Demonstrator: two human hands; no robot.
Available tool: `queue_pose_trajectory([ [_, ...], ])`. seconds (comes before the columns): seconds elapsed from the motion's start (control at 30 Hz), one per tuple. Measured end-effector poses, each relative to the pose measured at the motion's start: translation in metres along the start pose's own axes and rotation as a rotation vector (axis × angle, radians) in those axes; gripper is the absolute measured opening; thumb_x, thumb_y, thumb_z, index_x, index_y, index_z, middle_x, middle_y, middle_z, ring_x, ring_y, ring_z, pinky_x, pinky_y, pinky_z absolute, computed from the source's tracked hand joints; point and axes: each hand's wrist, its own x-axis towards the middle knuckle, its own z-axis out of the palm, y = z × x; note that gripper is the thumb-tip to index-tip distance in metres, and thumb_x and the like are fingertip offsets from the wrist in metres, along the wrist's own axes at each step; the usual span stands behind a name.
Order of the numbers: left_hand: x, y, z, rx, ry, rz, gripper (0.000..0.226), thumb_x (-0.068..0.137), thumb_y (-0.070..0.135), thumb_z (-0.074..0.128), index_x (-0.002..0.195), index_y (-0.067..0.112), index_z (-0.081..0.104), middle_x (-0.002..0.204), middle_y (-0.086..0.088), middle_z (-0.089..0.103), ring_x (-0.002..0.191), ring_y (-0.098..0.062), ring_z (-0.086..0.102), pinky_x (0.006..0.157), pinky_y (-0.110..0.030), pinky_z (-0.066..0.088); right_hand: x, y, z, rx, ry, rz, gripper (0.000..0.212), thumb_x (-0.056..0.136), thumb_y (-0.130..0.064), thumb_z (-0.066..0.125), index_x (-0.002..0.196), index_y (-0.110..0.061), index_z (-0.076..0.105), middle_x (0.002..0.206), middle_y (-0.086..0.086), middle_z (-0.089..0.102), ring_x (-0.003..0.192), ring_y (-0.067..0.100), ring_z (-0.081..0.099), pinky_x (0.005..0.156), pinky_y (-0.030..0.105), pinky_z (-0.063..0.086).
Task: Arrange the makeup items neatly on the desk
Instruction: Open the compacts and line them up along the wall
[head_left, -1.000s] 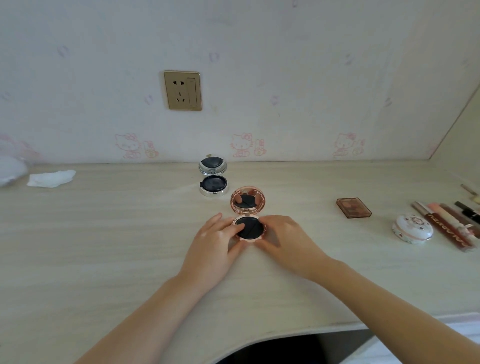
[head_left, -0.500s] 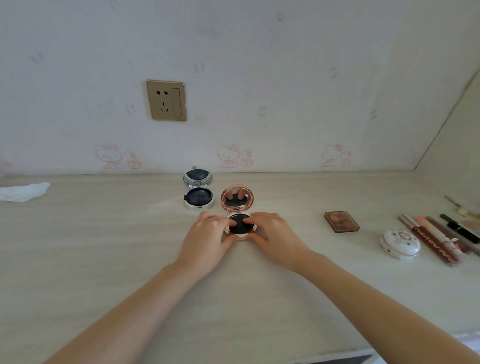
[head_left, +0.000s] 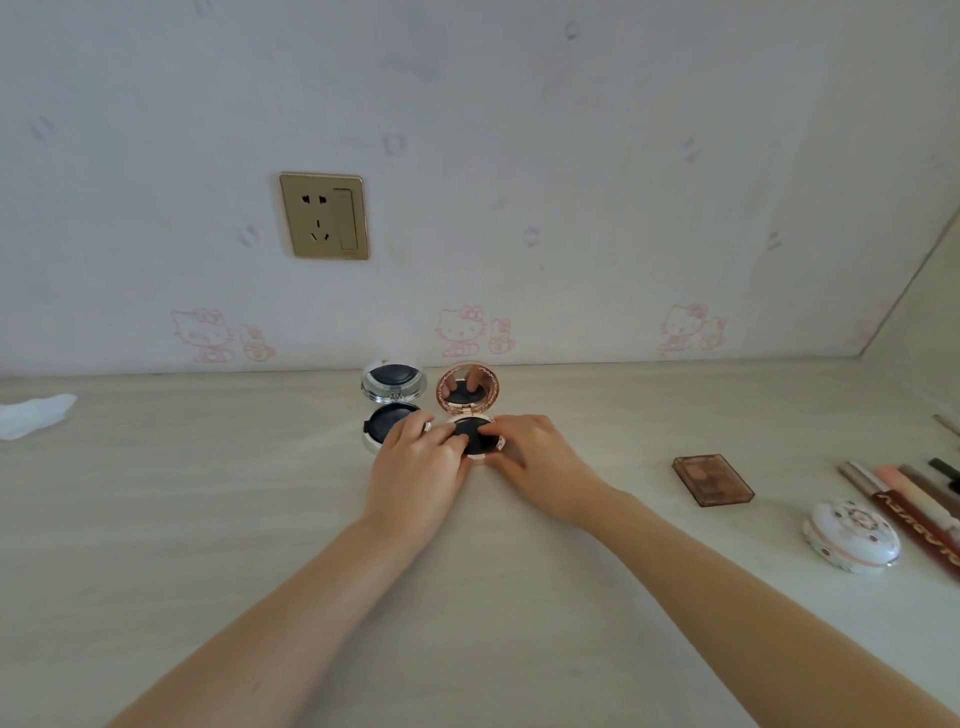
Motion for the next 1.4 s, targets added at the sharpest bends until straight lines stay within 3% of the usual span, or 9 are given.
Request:
queue_pose_trajectory([
  [0.1,0.004,-0.003,0.003,0.008,0.024,0.003,0.01,0.077,0.022,0.075,0.082,0.014,0.076,0.088,0.004,0.074,0.096,-0.027,0.063,0.088,-0.035,0.051,0.005,0.0,0.001,0.016,-0.01,-0.002,0.033,0.093,-0.02,0.057,0.125,-0.011,0.06,0.125,0.004,0.062,0.118,0.025,0.053,0.104,0.031,0.034],
  [0.3,0.008,-0.005,0.005,-0.019,0.019,-0.002,0.012,0.076,0.02,0.076,0.085,0.011,0.077,0.092,0.0,0.075,0.097,-0.028,0.064,0.087,-0.037,0.051,0.008,0.0,-0.001,0.006,-0.016,-0.016,0.033,0.094,-0.017,0.056,0.126,-0.01,0.058,0.121,0.005,0.062,0.111,0.022,0.056,0.095,0.025,0.04],
  [0.43,0.009,-0.006,0.005,-0.043,0.009,-0.004,0.014,0.076,0.019,0.076,0.086,0.009,0.077,0.094,-0.002,0.075,0.097,-0.028,0.065,0.087,-0.037,0.051,0.008,-0.001,-0.001,-0.024,-0.01,-0.004,0.035,0.094,-0.019,0.055,0.128,-0.011,0.057,0.126,0.008,0.061,0.118,0.023,0.053,0.096,0.024,0.036],
  [0.77,0.005,-0.007,0.005,-0.096,0.009,-0.007,0.016,0.077,0.019,0.076,0.089,0.008,0.076,0.094,-0.003,0.075,0.099,-0.028,0.064,0.09,-0.038,0.051,0.005,-0.002,-0.001,-0.031,-0.005,0.011,0.034,0.092,-0.02,0.057,0.126,-0.013,0.059,0.121,0.004,0.063,0.112,0.022,0.055,0.091,0.019,0.034],
  [0.9,0.004,-0.008,0.004,-0.1,0.002,0.001,0.021,0.085,0.023,0.067,0.099,0.009,0.074,0.11,-0.003,0.07,0.11,-0.026,0.059,0.098,-0.036,0.045,0.0,-0.004,-0.004,-0.053,-0.016,-0.001,0.035,0.093,-0.02,0.057,0.127,-0.011,0.057,0.124,0.01,0.061,0.12,0.025,0.051,0.094,0.021,0.031],
  [1.0,0.002,-0.006,-0.001,-0.114,0.001,0.004,0.025,0.087,0.025,0.064,0.106,0.01,0.071,0.116,-0.001,0.068,0.116,-0.024,0.055,0.101,-0.034,0.042,-0.006,-0.005,-0.011,-0.041,-0.002,0.019,0.033,0.094,-0.021,0.054,0.126,-0.01,0.055,0.121,0.011,0.061,0.116,0.028,0.052,0.086,0.02,0.031],
  [1.17,-0.002,0.01,-0.013,-0.14,0.008,0.023,0.026,0.086,0.022,0.064,0.107,0.008,0.07,0.114,-0.002,0.069,0.119,-0.024,0.054,0.099,-0.035,0.042,-0.029,0.002,-0.036,-0.13,-0.042,0.128,0.046,0.097,-0.028,0.048,0.141,-0.016,0.042,0.144,0.004,0.045,0.135,0.019,0.037,0.109,0.029,0.031],
  [1.4,-0.006,0.06,-0.018,-0.248,-0.002,0.083,0.029,0.09,0.028,0.06,0.115,0.014,0.066,0.11,-0.001,0.067,0.122,-0.015,0.048,0.095,-0.028,0.039,-0.089,0.02,-0.09,-0.233,-0.016,0.191,0.037,0.097,-0.032,0.046,0.132,-0.022,0.05,0.135,-0.003,0.052,0.126,0.016,0.046,0.101,0.033,0.041],
])
